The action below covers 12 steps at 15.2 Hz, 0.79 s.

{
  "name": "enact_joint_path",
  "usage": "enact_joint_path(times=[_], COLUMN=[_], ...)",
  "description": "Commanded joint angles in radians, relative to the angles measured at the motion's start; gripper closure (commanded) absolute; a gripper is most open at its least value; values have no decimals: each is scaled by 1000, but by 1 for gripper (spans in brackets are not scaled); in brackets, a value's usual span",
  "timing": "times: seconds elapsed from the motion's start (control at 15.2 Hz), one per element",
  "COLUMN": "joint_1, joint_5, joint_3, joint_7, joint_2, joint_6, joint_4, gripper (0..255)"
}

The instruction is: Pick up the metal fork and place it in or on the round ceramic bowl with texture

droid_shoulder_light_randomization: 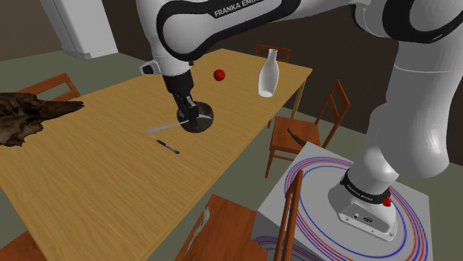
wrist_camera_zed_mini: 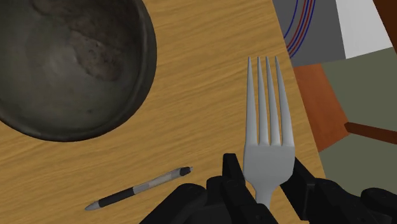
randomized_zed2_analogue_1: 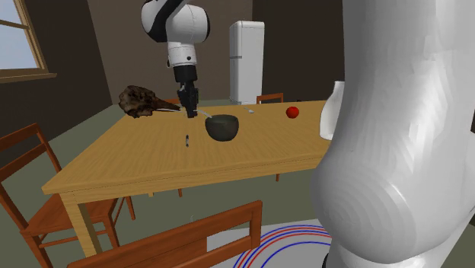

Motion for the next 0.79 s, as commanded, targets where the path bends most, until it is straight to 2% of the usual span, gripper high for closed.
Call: enact_joint_path(times=[0.0,0.26,0.73], joint_1=[1,1,-83], joint_5=[1,2,-14], joint_3=[0,1,-54], joint_7=[-1,-2,-140], joint_2=[-2,-8,72], joint_6=[-28,-72,-76], joint_4=[26,64,152], gripper=[255,255,255])
